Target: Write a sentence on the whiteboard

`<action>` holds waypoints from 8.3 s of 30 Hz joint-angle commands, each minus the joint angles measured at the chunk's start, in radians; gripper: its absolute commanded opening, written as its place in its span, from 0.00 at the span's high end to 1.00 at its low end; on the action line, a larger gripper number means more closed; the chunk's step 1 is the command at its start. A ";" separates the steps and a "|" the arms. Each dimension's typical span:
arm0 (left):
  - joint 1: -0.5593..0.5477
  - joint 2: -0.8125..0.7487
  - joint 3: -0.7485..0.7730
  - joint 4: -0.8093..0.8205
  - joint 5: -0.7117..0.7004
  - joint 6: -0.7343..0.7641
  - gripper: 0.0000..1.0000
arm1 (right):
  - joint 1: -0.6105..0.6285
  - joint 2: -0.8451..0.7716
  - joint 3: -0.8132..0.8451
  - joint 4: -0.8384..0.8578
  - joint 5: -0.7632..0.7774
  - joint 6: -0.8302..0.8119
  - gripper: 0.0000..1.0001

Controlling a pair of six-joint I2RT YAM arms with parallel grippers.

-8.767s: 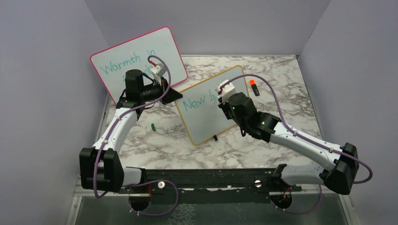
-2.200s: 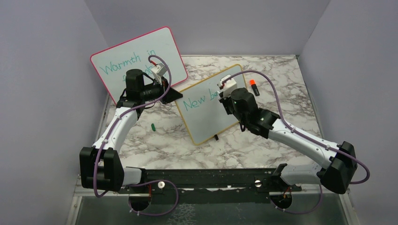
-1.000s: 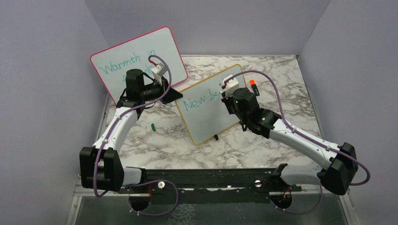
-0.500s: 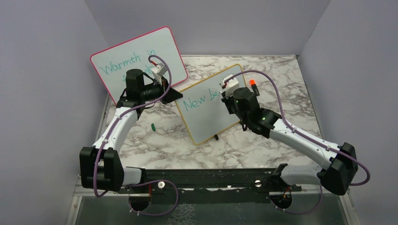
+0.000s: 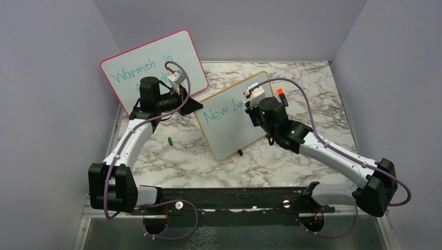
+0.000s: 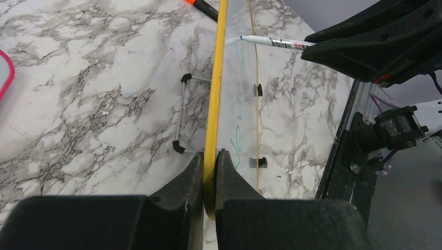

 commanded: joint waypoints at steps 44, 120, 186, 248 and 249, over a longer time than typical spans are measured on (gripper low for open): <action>-0.016 0.030 -0.013 -0.075 -0.082 0.079 1.00 | -0.008 -0.034 -0.021 -0.060 -0.045 0.008 1.00; -0.015 0.025 -0.015 -0.075 -0.083 0.081 1.00 | -0.008 -0.023 -0.011 -0.187 -0.114 0.030 1.00; -0.015 0.021 -0.013 -0.080 -0.093 0.085 1.00 | -0.069 -0.040 0.020 0.002 -0.022 0.024 1.00; -0.015 0.021 -0.013 -0.082 -0.099 0.087 1.00 | -0.070 -0.065 -0.028 -0.070 -0.062 0.078 1.00; -0.015 0.021 -0.012 -0.085 -0.099 0.087 1.00 | -0.069 -0.073 -0.031 -0.060 -0.059 0.077 1.00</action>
